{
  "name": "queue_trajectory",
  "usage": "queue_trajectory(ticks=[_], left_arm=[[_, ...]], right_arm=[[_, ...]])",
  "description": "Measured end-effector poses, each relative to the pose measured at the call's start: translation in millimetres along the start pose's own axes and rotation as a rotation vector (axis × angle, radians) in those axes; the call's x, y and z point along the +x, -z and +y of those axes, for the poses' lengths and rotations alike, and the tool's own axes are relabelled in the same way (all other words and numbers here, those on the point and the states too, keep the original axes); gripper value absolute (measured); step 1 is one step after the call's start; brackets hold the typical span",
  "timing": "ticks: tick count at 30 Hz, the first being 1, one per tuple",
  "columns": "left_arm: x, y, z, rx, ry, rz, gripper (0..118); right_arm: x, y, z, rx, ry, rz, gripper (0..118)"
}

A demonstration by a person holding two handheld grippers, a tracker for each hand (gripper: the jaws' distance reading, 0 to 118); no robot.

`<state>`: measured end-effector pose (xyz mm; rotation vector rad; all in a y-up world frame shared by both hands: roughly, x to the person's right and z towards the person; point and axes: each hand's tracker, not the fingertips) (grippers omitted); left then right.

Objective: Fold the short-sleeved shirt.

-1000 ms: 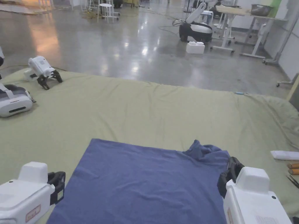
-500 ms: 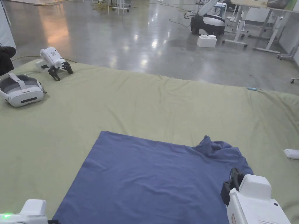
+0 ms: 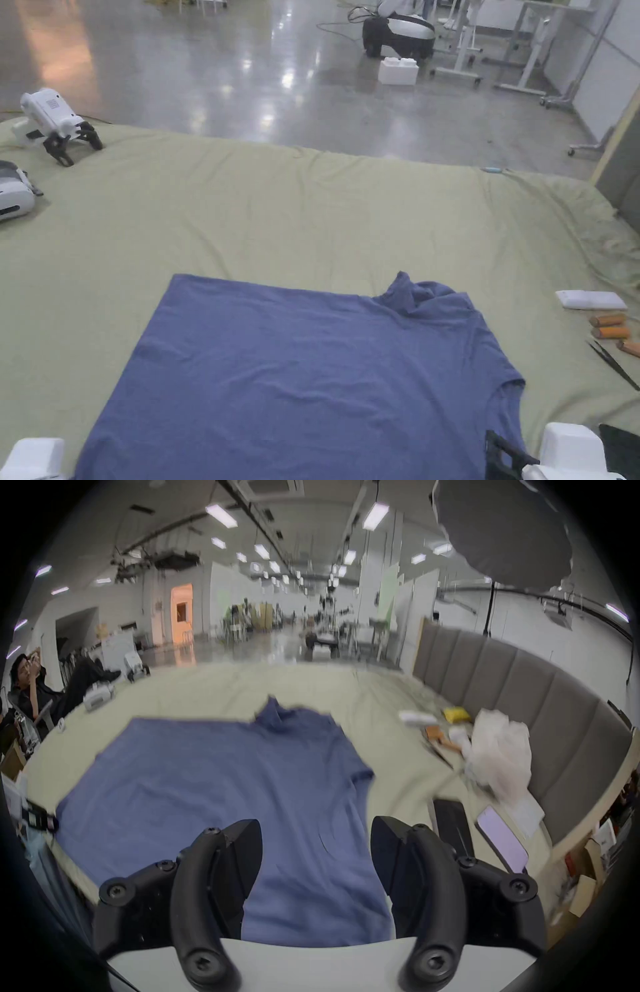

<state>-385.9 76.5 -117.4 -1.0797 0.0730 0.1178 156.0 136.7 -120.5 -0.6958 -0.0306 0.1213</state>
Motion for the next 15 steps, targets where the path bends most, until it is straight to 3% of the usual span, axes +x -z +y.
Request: queue_trajectory(ticks=[3, 8, 10, 12, 15], left_arm=[[4, -11, -2, 0.014, -0.003, -0.007, 2], [1, -6, -3, 0.020, -0.007, -0.010, 2], [1, -5, -4, 0.017, -0.005, -0.008, 2], [2, -4, -4, 0.013, -0.003, -0.007, 2], [2, -3, -4, 0.011, 0.000, -0.003, 2]], right_arm=[[25, 1, -30, -0.152, -0.025, -0.008, 70], [46, 17, -73, -0.359, 0.008, 0.006, 69], [48, 25, -84, -0.387, 0.033, 0.044, 60], [49, 34, -90, -0.418, 0.093, 0.095, 41], [40, 37, -88, -0.402, 0.029, 0.099, 21]])
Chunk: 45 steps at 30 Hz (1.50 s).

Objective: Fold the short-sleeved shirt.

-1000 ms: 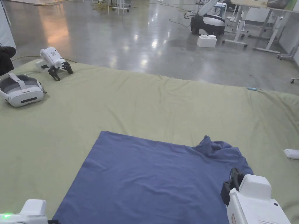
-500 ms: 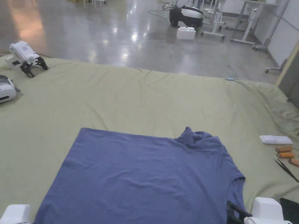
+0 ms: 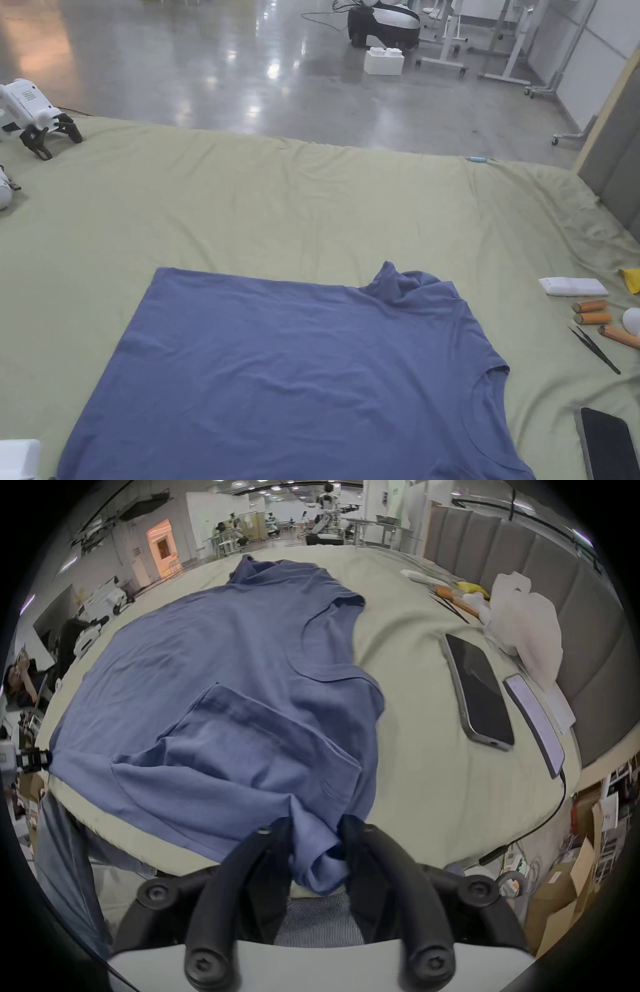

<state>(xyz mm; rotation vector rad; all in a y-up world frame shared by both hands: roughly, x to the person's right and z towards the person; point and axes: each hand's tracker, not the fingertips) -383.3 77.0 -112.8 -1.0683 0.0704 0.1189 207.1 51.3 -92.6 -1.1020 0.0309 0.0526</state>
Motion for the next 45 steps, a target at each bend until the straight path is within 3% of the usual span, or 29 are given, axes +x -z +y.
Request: queue_trajectory(ticks=[1, 3, 4, 9, 14, 19, 27, 35, 38, 41, 45], left_arm=[[0, 0, 0, 0.000, 0.000, 0.001, 2], [0, 1, -1, 0.002, 0.000, 0.001, 2], [2, 0, -2, 0.002, 0.000, 0.001, 2], [0, -13, -1, 0.041, 0.019, -0.008, 2], [-4, -37, 20, 0.171, 0.000, -0.049, 2], [5, -50, 75, 0.239, -0.019, -0.066, 2], [19, 23, 168, 0.144, -0.080, -0.046, 2], [29, 84, 184, 0.055, -0.053, -0.009, 3], [33, 87, 182, 0.068, -0.044, 0.000, 17], [32, 78, 179, 0.133, -0.038, 0.014, 41], [42, 33, 166, 0.329, 0.013, -0.004, 42]], right_arm=[[-2, -1, 2, 0.003, -0.010, 0.004, 13], [-8, -1, 6, -0.004, -0.030, -0.005, 11], [-12, -1, 7, -0.013, -0.095, -0.025, 9], [-15, -24, 15, 0.004, -0.115, -0.052, 8], [-8, -54, 42, 0.110, -0.054, -0.011, 8], [-6, -65, 100, 0.198, -0.042, -0.020, 8], [-1, 3, 195, 0.195, -0.002, -0.014, 8], [5, 73, 208, 0.091, 0.020, -0.030, 10], [5, 78, 202, 0.090, 0.029, -0.031, 18], [3, 63, 197, 0.165, 0.018, -0.059, 41], [-7, 18, 189, 0.401, 0.024, -0.033, 48]])
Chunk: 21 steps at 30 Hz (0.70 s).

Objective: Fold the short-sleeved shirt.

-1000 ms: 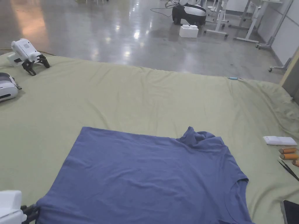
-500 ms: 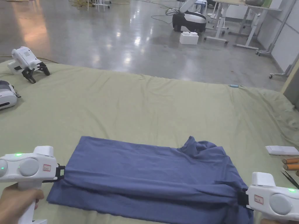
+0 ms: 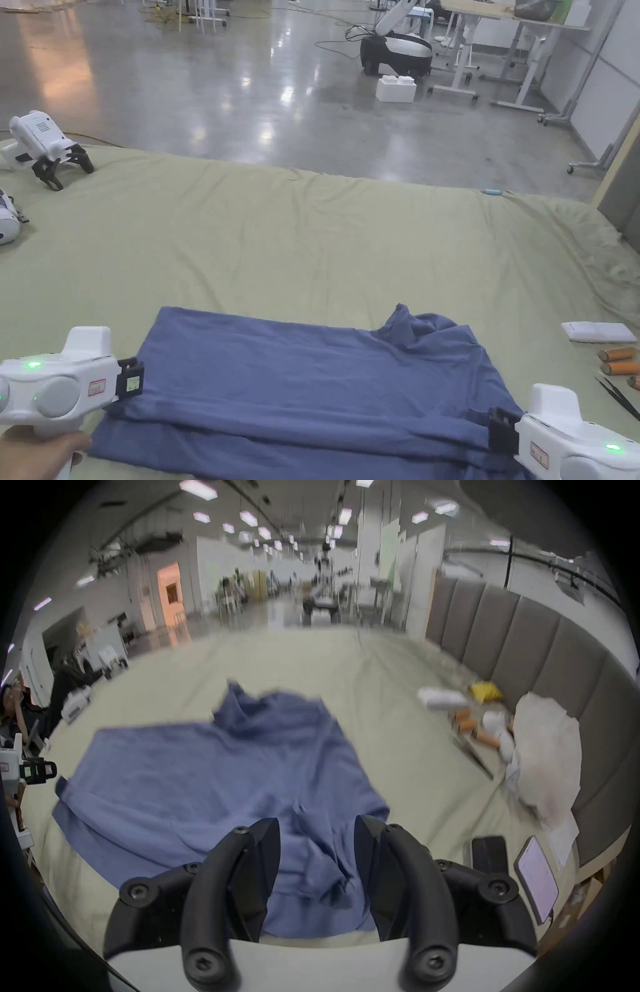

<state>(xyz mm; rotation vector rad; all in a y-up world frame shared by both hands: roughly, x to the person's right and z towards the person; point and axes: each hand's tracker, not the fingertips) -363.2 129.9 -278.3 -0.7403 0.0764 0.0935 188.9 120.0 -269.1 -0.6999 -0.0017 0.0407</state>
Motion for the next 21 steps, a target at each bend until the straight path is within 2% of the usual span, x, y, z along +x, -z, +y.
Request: queue_trajectory(ticks=[3, 7, 8, 10, 11, 12, 13, 14, 17, 21], left_arm=[[15, -38, -2, 0.158, 0.059, 0.004, 41], [33, -75, -15, 0.365, 0.093, 0.006, 37], [40, -86, -18, 0.401, 0.104, 0.012, 34], [52, -106, -25, 0.490, 0.101, 0.022, 26], [59, -116, -28, 0.521, 0.115, 0.021, 20], [65, -123, -31, 0.547, 0.122, 0.037, 9], [70, -130, -34, 0.573, 0.129, 0.046, 1], [73, -137, -38, 0.586, 0.119, 0.042, 0], [80, -152, -45, 0.606, 0.112, 0.020, 0], [82, -160, -50, 0.609, 0.103, 0.010, 0]], right_arm=[[-15, -35, 8, 0.172, -0.005, -0.017, 47], [-38, -75, 14, 0.384, 0.070, -0.006, 45], [-45, -85, 15, 0.427, 0.076, -0.004, 41], [-61, -101, 16, 0.509, 0.058, -0.018, 25], [-66, -109, 14, 0.546, 0.057, -0.019, 16], [-71, -117, 12, 0.584, 0.063, -0.019, 8], [-77, -122, 12, 0.605, 0.068, -0.015, 7], [-83, -129, 11, 0.614, 0.067, -0.018, 1], [-99, -142, 6, 0.654, -0.017, -0.031, 0], [-110, -151, -1, 0.678, -0.025, -0.030, 0]])
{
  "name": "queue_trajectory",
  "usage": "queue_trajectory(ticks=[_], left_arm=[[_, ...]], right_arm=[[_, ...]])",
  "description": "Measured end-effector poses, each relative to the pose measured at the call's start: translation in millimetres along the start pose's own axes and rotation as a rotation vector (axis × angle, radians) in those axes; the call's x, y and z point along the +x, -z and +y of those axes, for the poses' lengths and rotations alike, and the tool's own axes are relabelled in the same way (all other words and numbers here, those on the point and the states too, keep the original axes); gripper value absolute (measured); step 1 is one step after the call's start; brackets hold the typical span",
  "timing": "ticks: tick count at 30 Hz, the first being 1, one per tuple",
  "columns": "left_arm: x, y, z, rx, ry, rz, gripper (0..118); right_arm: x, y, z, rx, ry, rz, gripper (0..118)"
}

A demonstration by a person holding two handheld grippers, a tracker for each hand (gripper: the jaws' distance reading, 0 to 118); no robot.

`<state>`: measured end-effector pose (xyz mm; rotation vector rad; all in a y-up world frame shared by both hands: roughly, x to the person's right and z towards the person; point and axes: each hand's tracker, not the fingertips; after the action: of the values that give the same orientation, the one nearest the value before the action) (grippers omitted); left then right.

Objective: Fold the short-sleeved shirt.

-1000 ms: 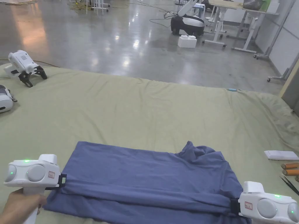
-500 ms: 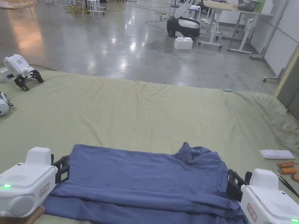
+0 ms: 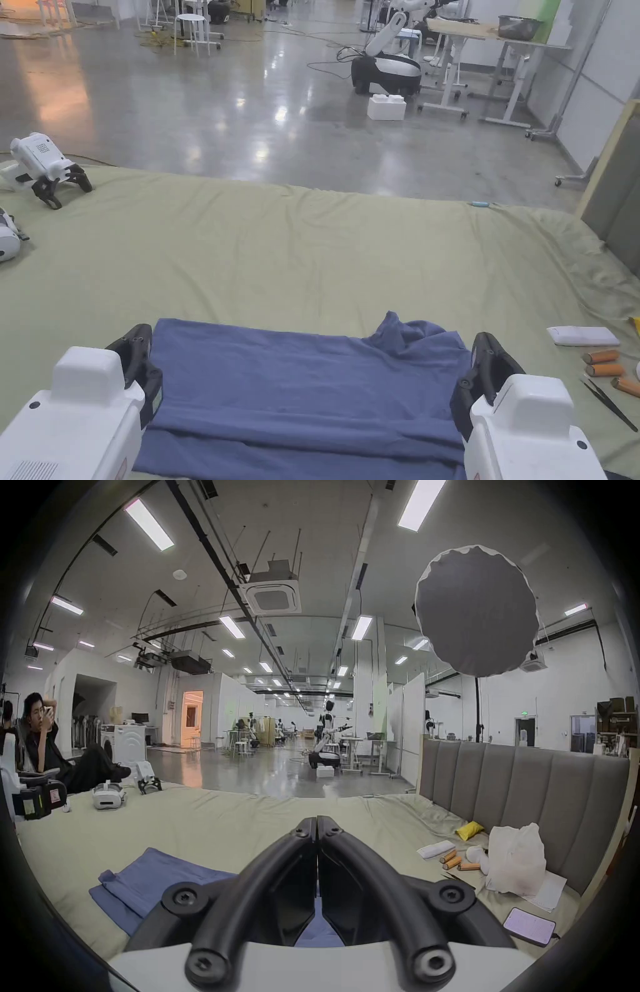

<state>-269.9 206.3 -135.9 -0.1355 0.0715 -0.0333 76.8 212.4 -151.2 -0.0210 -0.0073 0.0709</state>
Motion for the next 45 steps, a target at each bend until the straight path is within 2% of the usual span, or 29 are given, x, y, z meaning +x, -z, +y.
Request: queue_trajectory(ticks=[6, 12, 14, 16, 17, 21, 24, 26, 29, 32, 35, 36, 38, 40, 41, 42, 45], left_arm=[[-13, 10, -7, -0.107, -0.021, 0.004, 0], [-62, 70, -41, -0.421, -0.060, 0.061, 0], [-78, 98, -56, -0.545, -0.033, 0.045, 0], [-93, 123, -73, -0.656, -0.061, 0.042, 2], [-100, 134, -81, -0.705, -0.072, 0.046, 8], [-115, 167, -109, -0.858, -0.117, 0.031, 56], [-114, 180, -125, -1.003, -0.142, 0.015, 66], [-112, 180, -129, -0.968, -0.127, 0.028, 68], [-99, 182, -124, -0.988, -0.068, 0.055, 61], [-94, 175, -124, -0.980, -0.050, 0.046, 42], [-93, 170, -124, -0.962, -0.068, 0.018, 15], [-94, 167, -124, -0.956, -0.069, 0.010, 2], [-101, 162, -124, -0.926, -0.107, -0.026, 1], [-107, 153, -123, -0.888, -0.141, -0.042, 0], [-109, 148, -122, -0.874, -0.151, -0.050, 0], [-104, 135, -111, -0.851, -0.162, -0.051, 0], [-104, 121, -105, -0.802, -0.189, -0.059, 0]], right_arm=[[-4, 3, -4, -0.028, 0.000, 0.002, 0], [3, 12, -16, -0.115, -0.005, 0.018, 0], [5, 16, -23, -0.150, -0.010, 0.020, 0], [8, 18, -30, -0.175, -0.014, 0.019, 0], [8, 20, -34, -0.188, -0.011, 0.014, 0], [14, 24, -46, -0.247, -0.002, 0.002, 0], [19, 26, -54, -0.284, -0.002, -0.007, 0], [22, 26, -57, -0.299, -0.006, -0.015, 0], [28, 26, -61, -0.320, -0.009, -0.023, 0], [38, 29, -67, -0.354, -0.001, -0.036, 0], [56, 36, -75, -0.397, 0.019, -0.051, 0], [64, 39, -78, -0.426, 0.024, -0.069, 0], [81, 52, -87, -0.507, 0.026, -0.090, 3], [101, 67, -100, -0.627, 0.022, -0.102, 30], [112, 74, -109, -0.680, 0.046, -0.103, 45], [120, 81, -118, -0.731, 0.054, -0.108, 56], [138, 99, -144, -0.891, 0.087, -0.049, 58]])
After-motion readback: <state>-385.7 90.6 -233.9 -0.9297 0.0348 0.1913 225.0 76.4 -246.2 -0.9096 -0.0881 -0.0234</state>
